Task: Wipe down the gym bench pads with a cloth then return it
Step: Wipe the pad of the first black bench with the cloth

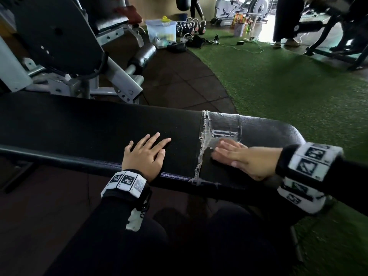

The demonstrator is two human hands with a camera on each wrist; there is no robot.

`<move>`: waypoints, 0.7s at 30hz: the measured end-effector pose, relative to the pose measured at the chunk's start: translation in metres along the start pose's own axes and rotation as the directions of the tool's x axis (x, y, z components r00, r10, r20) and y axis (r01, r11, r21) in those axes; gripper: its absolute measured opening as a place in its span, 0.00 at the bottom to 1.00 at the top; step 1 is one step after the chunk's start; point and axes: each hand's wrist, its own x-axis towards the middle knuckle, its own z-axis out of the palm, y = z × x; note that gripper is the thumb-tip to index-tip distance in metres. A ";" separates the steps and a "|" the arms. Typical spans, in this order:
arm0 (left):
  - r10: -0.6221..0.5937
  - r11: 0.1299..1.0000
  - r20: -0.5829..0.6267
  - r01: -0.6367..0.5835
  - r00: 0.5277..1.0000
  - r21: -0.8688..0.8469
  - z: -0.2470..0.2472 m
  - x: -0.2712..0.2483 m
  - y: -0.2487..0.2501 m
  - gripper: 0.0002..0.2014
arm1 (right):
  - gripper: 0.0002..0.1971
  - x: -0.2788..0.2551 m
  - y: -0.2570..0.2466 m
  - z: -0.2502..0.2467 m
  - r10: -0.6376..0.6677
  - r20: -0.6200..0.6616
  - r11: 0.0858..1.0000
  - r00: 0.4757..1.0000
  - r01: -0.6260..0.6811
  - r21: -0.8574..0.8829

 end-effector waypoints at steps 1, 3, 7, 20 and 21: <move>0.001 1.000 0.002 -0.001 1.000 0.004 0.000 0.000 0.000 0.22 | 0.29 0.007 0.002 -0.004 0.025 -0.028 1.000 0.999 -0.025 -0.004; -0.002 1.000 0.006 0.002 1.000 0.012 0.001 0.001 -0.001 0.22 | 0.28 0.021 -0.006 -0.011 0.039 -0.080 0.999 0.996 -0.040 0.000; -0.005 0.999 0.025 0.005 1.000 0.033 0.002 0.002 -0.002 0.23 | 0.26 0.039 -0.038 -0.016 0.010 -0.124 0.999 0.992 -0.015 -0.037; -0.151 0.982 0.238 0.174 0.959 -0.080 -0.025 0.003 0.026 0.24 | 0.24 -0.016 -0.052 0.034 0.108 -0.337 0.937 0.935 0.017 0.349; -0.187 0.972 0.215 0.212 0.959 -0.102 -0.030 0.001 0.037 0.26 | 0.23 -0.021 -0.042 0.044 0.198 -0.406 0.913 0.892 -0.018 0.408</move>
